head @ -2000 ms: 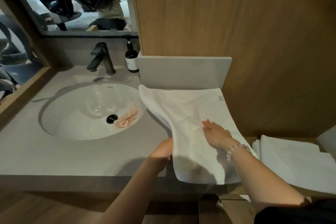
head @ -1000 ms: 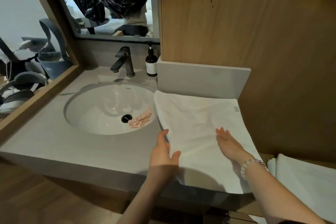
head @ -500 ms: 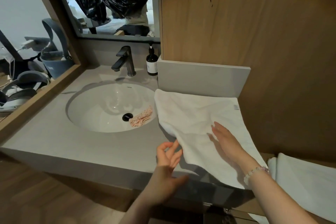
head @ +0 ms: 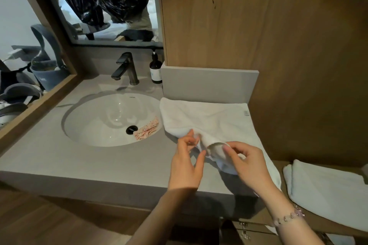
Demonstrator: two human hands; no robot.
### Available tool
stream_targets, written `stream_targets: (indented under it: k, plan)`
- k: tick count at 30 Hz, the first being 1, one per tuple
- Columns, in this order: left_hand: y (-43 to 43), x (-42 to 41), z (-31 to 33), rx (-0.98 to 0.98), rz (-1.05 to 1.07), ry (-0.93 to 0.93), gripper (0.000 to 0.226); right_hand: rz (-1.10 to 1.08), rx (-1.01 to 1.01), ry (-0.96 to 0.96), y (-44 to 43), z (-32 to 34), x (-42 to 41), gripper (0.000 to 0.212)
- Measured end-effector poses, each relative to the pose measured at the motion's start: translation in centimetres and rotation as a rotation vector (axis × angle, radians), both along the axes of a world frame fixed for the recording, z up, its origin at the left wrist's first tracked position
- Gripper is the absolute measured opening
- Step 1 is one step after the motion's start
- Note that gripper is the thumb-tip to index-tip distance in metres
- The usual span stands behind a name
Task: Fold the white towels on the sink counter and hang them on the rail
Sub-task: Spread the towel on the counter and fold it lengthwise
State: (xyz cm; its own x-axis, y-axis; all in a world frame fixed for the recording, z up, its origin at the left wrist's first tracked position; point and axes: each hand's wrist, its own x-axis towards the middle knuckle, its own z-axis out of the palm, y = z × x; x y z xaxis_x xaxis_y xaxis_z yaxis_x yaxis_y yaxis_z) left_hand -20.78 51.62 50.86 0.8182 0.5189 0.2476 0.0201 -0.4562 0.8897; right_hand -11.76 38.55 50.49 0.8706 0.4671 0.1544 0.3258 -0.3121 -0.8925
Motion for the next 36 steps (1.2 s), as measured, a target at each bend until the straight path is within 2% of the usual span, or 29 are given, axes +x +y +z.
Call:
stream_targets:
  k: [1, 3, 5, 8, 10, 13, 16, 19, 22, 25, 29, 32, 35, 36]
  plan:
    - [0.0, -0.1, -0.1, 0.123, -0.008, 0.015, 0.024, -0.031, 0.002, 0.004, 0.3, 0.5, 0.7, 0.009]
    - [0.0, -0.3, -0.2, 0.495, -0.056, 0.062, 0.02, -0.03, -0.009, -0.015, 0.7, 1.4, 2.1, 0.011]
    - [0.2, -0.1, -0.6, 0.798, -0.177, 0.154, 0.033, -0.015, -0.006, -0.045, 1.2, 2.5, 3.0, 0.013]
    - [0.5, 1.0, 0.0, 1.069, -0.276, 0.336, 0.062, -0.014, 0.004, -0.057, 1.6, 3.8, 4.0, 0.016]
    - [0.6, 2.0, 0.7, 1.216, -0.264, 0.435, 0.071, -0.002, -0.02, -0.077, 1.7, 4.4, 4.9, 0.015]
    - [1.2, 3.4, 1.5, 1.337, -0.25, 0.468, 0.071, 0.011, -0.046, -0.096, 1.9, 4.7, 6.0, 0.016]
    - [1.5, 4.2, 3.4, 1.446, -0.28, 0.514, 0.055, 0.022, -0.037, -0.101, 2.0, 4.5, 6.4, 0.015]
    - [2.0, 5.0, 4.0, 1.452, -0.319, 0.601, 0.039, 0.023, -0.036, -0.095, 2.1, 4.0, 6.6, 0.015]
    - [4.0, 5.6, 4.7, 1.354, -0.375, 0.549, 0.025, -0.003, -0.07, -0.108, 1.7, 3.6, 7.1, 0.015]
    - [6.0, 5.3, 5.4, 1.009, -0.464, 0.487, 0.008, -0.013, -0.084, -0.093, 1.4, 3.1, 7.2, 0.013]
    - [7.2, 5.4, 5.6, 0.756, -0.478, 0.508, 0.006, 0.002, -0.104, -0.088, 1.8, 2.3, 7.2, 0.015]
    - [7.6, 5.7, 4.6, 0.608, -0.406, 0.471, 0.009, 0.075, -0.225, -0.059, 1.9, 1.9, 7.6, 0.021]
    - [7.1, 5.7, 3.2, 0.515, -0.191, 0.472, 0.012, 0.174, -0.486, 0.031, 1.9, 0.5, 8.1, 0.034]
    - [6.7, 5.7, 2.7, 0.508, -0.106, 0.495, 0.02, 0.189, -0.563, 0.097, 1.7, -0.2, 8.1, 0.042]
